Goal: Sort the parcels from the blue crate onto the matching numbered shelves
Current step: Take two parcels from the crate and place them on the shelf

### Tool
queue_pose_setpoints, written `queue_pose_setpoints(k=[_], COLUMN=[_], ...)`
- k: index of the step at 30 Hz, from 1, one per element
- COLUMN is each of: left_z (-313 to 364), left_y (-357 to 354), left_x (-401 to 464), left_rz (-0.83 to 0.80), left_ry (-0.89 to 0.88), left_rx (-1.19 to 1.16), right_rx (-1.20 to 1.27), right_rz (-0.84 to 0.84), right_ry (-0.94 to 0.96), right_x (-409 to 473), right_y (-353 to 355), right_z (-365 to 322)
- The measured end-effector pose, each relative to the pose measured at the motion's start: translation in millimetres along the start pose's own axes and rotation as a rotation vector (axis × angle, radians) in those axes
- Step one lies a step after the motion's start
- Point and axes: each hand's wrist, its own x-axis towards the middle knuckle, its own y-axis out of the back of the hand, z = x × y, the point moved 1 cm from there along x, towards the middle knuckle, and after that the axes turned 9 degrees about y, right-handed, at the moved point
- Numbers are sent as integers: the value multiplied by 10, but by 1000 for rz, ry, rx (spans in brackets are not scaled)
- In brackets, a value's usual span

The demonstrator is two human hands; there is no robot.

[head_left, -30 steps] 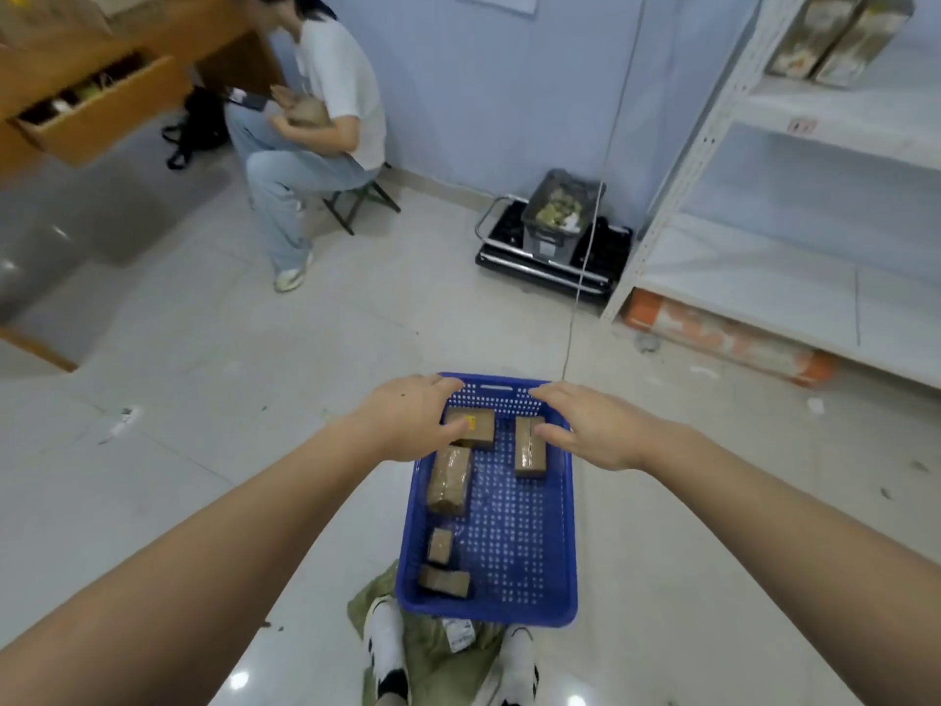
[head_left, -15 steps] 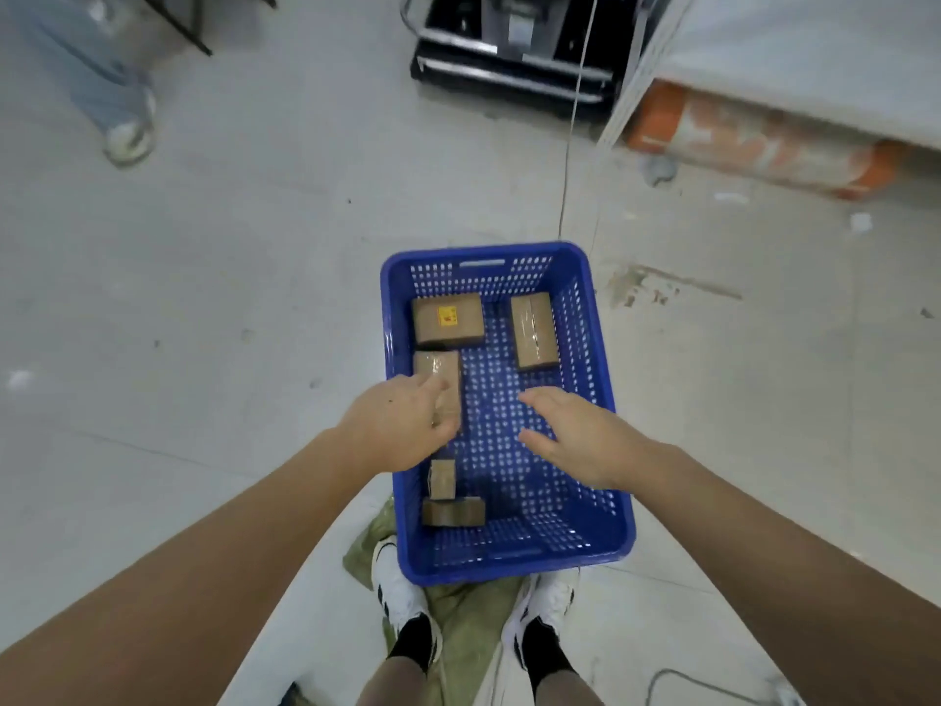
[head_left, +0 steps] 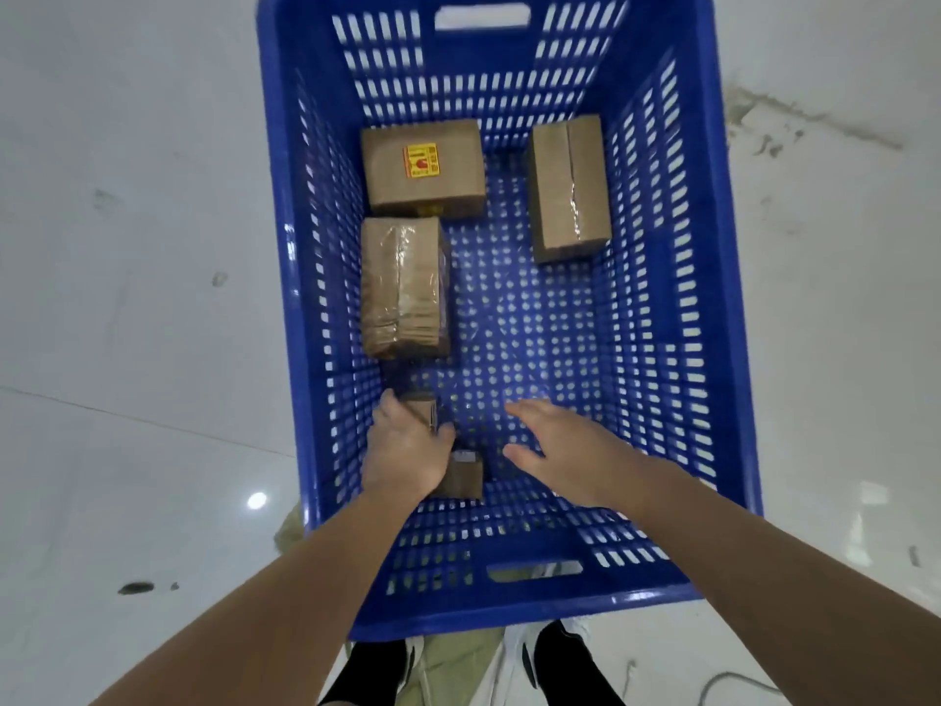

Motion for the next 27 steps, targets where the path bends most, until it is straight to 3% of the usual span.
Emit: queue_pose_setpoints(k=[5, 10, 15, 19, 23, 27], left_z=[-93, -44, 83, 282, 470, 677], left_y=[-385, -375, -128, 97, 203, 141], left_x=[259, 214, -1, -112, -174, -350], left_rz=[108, 95, -151, -407, -524, -671], left_ry=[89, 127, 161, 224, 203, 122], left_rx=[-113, -284, -665, -1063, -1267, -1322], right_rx=[73, 145, 219, 514, 710, 1179], right_rz=[10, 46, 155, 318, 418, 459], right_ry=[-26, -35, -70, -158, -194, -260], right_x=[260, 149, -112, -232, -250, -165], right_y=[-180, -95, 216, 431, 536, 554], right_z=[285, 304, 311, 334, 318, 218])
